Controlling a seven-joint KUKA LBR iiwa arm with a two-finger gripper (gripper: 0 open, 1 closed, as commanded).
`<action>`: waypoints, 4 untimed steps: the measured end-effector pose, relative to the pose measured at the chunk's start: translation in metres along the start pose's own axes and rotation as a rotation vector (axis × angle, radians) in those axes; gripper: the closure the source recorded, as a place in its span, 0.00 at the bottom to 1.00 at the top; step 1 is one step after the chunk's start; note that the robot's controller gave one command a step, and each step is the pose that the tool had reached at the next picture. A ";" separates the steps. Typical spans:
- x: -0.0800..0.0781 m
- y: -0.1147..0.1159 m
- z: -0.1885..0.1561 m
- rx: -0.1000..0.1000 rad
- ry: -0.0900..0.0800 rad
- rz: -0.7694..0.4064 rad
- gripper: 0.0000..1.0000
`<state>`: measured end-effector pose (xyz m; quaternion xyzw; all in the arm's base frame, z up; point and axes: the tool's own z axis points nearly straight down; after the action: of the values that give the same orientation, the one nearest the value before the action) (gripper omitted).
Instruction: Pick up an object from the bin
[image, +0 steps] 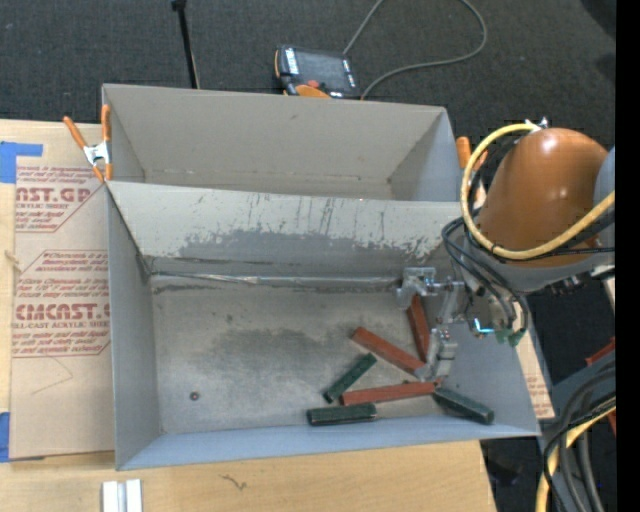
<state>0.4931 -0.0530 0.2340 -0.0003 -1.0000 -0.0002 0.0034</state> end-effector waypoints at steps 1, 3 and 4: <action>-0.015 0.019 0.116 -0.001 0.000 -0.107 0.00; -0.017 0.007 0.160 0.001 -0.008 -0.436 0.00; -0.017 0.007 0.160 0.001 -0.007 -0.435 1.00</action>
Offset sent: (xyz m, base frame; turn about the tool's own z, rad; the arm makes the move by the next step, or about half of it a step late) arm 0.0156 0.0175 -0.1110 -0.1059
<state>0.5092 -0.0459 0.0739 0.2153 -0.9765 -0.0005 -0.0002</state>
